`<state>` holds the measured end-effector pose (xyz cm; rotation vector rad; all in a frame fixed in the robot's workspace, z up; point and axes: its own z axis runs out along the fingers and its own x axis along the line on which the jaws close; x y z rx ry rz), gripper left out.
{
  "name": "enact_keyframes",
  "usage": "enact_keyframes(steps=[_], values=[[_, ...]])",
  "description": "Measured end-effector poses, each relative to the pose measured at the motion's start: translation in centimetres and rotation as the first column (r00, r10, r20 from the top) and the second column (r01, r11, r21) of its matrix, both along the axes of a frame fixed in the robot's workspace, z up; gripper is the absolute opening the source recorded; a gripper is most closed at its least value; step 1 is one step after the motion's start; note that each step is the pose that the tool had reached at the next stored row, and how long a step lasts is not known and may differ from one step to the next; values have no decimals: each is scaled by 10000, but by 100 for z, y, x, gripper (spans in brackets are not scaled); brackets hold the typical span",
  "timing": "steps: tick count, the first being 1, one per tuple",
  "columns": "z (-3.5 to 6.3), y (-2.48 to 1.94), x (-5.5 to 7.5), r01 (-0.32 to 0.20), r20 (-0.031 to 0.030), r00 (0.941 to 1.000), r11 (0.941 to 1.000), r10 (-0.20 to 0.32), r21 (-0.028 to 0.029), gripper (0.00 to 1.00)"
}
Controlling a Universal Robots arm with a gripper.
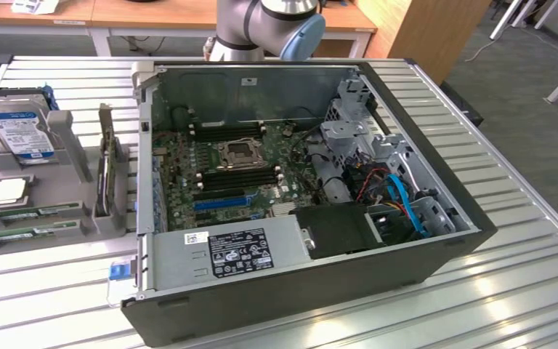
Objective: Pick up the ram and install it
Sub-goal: 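Pick up the ram and move it above insertion slot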
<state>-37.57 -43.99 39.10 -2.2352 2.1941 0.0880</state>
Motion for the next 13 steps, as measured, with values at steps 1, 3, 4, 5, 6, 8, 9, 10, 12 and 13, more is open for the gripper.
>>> enact_keyframes(steps=[1,3,4,5,6,8,9,10,12,13], values=[[-2,0,0,0,0,10000,10000,0,10,10],[-9,-1,0,-1,-1,10000,10000,1,40,10],[-14,0,0,0,1,10000,10000,0,53,10],[-21,0,0,0,1,10000,10000,0,64,10],[-29,0,0,1,1,10000,10000,-1,72,10],[-46,0,0,0,0,10000,10000,0,84,10],[-55,0,0,0,0,10000,10000,0,89,10],[-64,0,0,0,0,10000,10000,0,93,10],[-79,0,0,0,0,10000,10000,0,98,10],[-85,0,0,0,0,10000,10000,0,99,10]])
